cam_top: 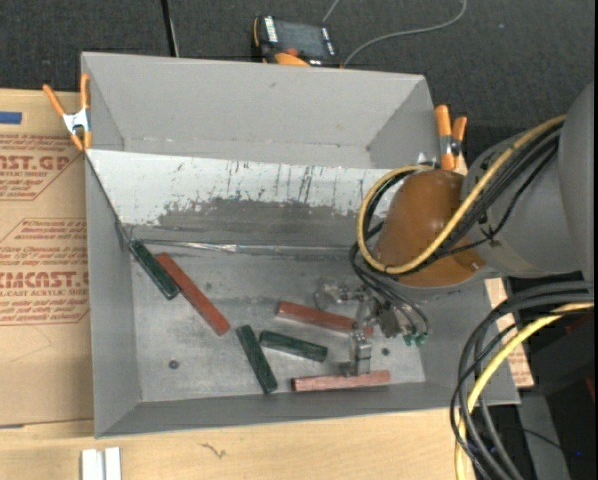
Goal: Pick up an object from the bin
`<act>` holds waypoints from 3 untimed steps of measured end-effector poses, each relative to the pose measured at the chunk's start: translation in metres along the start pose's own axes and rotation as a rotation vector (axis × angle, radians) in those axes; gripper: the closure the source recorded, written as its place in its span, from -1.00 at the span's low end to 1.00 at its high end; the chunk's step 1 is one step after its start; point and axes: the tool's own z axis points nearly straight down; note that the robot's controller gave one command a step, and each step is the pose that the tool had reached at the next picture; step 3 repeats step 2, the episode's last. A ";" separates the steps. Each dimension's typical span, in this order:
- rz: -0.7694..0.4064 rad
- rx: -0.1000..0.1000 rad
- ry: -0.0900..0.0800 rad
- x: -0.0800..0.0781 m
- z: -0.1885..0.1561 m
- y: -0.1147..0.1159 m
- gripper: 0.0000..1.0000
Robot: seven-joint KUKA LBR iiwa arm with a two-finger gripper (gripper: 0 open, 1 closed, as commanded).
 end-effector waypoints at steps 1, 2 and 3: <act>0.007 0.002 0.002 0.001 0.001 -0.004 1.00; -0.025 0.005 -0.004 0.028 -0.145 -0.014 1.00; -0.025 0.005 -0.004 0.028 -0.145 -0.014 1.00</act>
Offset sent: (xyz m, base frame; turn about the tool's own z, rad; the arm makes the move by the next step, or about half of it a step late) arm 0.0000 0.0000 0.0000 0.0000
